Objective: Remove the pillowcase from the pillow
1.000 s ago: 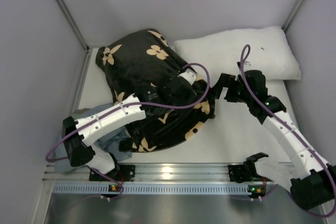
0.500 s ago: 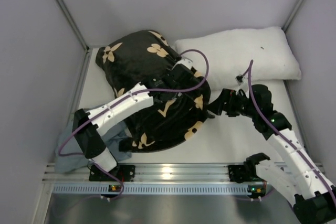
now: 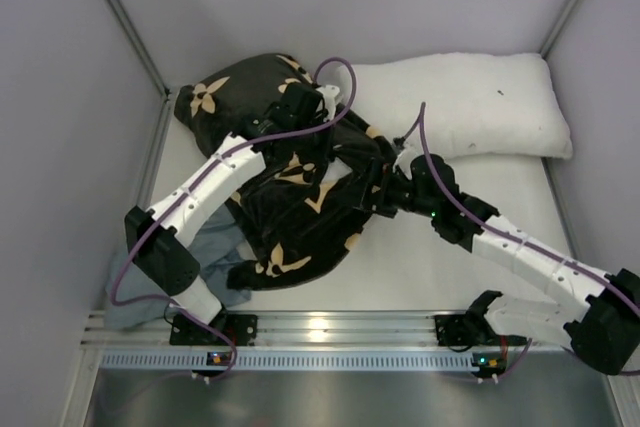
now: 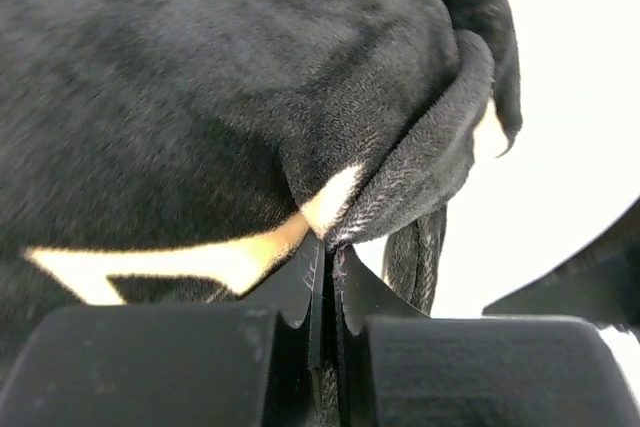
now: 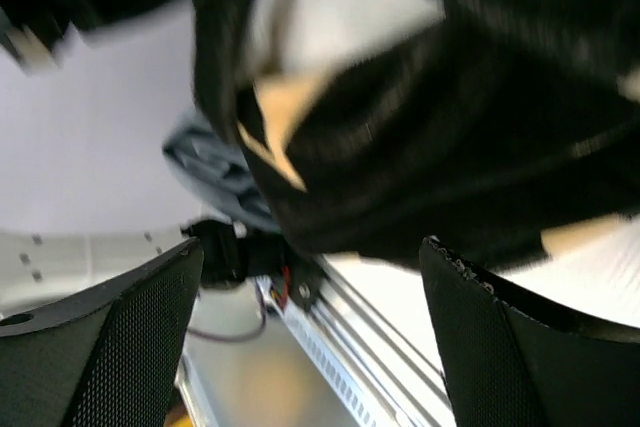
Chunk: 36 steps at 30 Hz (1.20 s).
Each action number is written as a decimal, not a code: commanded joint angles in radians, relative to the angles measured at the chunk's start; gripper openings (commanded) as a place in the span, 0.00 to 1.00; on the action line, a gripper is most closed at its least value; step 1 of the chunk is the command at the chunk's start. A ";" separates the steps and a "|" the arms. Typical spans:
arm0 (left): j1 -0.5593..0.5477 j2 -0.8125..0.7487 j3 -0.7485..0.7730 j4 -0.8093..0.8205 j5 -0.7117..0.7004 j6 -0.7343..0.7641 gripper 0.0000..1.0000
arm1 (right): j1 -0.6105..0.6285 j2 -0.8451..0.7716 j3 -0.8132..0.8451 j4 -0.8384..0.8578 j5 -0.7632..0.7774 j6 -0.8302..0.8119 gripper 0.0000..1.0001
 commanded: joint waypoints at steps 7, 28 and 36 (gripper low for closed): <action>-0.001 -0.067 -0.065 0.169 0.228 -0.041 0.00 | -0.006 0.233 0.154 0.111 0.222 0.189 0.85; 0.055 -0.117 -0.019 0.174 0.061 -0.102 0.00 | -0.005 0.197 -0.033 -0.013 0.471 0.115 0.00; 0.176 -0.148 0.088 0.100 -0.119 -0.120 0.00 | -0.064 0.024 -0.266 -0.122 0.597 0.099 0.00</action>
